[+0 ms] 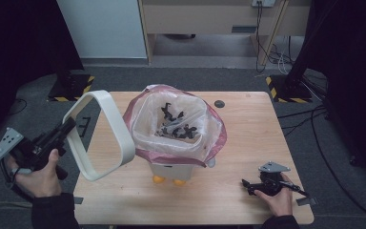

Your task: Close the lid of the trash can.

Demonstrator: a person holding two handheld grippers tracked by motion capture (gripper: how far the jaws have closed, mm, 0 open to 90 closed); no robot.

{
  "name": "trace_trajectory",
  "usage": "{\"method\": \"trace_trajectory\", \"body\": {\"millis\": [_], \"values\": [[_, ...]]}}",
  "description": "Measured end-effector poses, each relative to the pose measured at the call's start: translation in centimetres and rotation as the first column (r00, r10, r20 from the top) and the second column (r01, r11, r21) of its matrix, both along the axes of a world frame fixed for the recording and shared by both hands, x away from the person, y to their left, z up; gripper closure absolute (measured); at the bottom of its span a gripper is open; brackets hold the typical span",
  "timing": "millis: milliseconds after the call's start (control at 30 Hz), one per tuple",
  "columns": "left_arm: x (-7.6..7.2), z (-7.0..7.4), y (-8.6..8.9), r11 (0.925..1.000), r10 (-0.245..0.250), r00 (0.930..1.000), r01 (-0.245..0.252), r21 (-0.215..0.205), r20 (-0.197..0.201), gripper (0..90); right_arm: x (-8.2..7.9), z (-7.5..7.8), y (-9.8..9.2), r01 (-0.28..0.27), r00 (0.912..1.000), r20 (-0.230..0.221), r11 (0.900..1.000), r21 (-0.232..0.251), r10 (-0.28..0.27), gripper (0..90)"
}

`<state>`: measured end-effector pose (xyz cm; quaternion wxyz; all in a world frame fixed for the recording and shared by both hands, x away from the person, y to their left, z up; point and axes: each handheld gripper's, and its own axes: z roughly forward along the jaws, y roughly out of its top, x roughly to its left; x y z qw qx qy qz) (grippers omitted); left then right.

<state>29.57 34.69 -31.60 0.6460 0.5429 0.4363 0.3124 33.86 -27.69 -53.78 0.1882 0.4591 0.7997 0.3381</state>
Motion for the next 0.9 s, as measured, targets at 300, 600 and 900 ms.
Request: {"method": "trace_trajectory", "body": {"millis": [300,600,900], "values": [[2.4,3.3,-2.6,0.998,-0.052,0.9986,0.052,0.036,0.009,80.5,0.0,0.0,0.0,0.0,1.0,0.0,1.0,0.0,0.0,4.6],[4.1,5.3,-4.9,0.9954,-0.077,0.997,0.077,0.058,-0.005,80.5,0.0,0.0,0.0,0.0,1.0,0.0,1.0,0.0,0.0,4.6],[5.9,6.1,-7.2,0.9886,-0.116,0.9932,0.117,0.095,-0.007,80.4,0.0,0.0,0.0,0.0,1.0,0.001,1.0,-0.001,0.0,4.6]]}}
